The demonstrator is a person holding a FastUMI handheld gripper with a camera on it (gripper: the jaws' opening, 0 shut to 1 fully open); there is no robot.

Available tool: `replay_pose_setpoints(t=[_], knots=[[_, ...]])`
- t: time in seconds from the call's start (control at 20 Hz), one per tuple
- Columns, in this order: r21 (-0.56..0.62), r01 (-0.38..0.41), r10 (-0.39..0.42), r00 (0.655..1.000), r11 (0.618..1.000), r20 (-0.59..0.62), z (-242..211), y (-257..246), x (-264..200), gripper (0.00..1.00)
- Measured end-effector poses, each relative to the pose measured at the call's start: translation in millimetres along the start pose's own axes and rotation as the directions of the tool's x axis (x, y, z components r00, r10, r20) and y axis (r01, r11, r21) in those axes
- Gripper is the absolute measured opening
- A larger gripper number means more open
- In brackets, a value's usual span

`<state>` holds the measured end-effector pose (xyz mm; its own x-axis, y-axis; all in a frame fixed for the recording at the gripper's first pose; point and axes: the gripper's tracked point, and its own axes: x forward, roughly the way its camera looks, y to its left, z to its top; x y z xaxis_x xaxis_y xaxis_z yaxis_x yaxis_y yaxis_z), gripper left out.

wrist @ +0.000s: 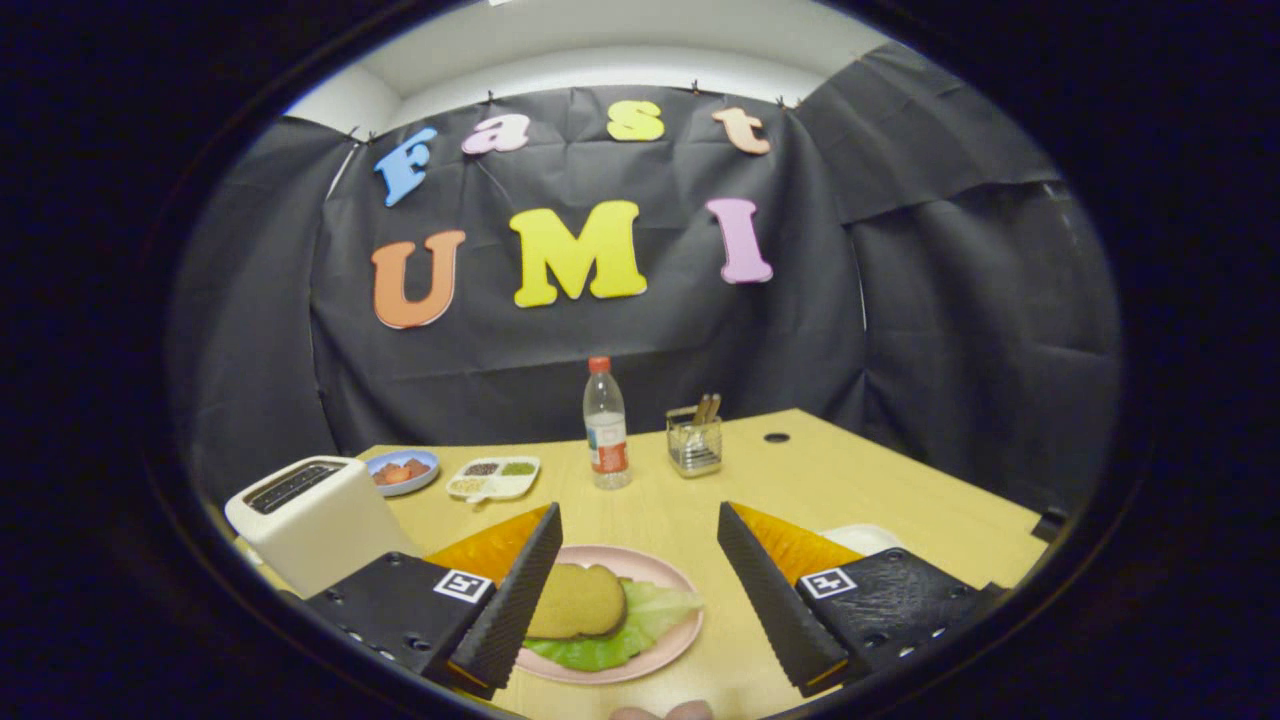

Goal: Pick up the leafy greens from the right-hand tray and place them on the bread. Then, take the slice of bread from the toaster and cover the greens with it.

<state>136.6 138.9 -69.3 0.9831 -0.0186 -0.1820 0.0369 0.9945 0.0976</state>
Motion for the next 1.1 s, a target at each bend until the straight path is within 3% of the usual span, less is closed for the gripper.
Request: replay_pose_setpoints(t=[0.2, 0.4, 0.8, 1.1], knots=[[-0.044, -0.064, 0.067, 0.996, 0.997, 0.065, 44.0, -8.0, -36.7, 0.96], [-0.104, -0.068, 0.081, 0.989, 0.992, 0.127, 75.2, -30.4, -77.8, 0.96], [-0.135, -0.071, 0.101, 0.968, 0.988, 0.23, 96.4, -36.4, -159.0, 0.95], [-0.146, -0.096, 0.13, 0.961, 0.985, 0.244, 97.4, -23.5, -174.4, 0.95]])
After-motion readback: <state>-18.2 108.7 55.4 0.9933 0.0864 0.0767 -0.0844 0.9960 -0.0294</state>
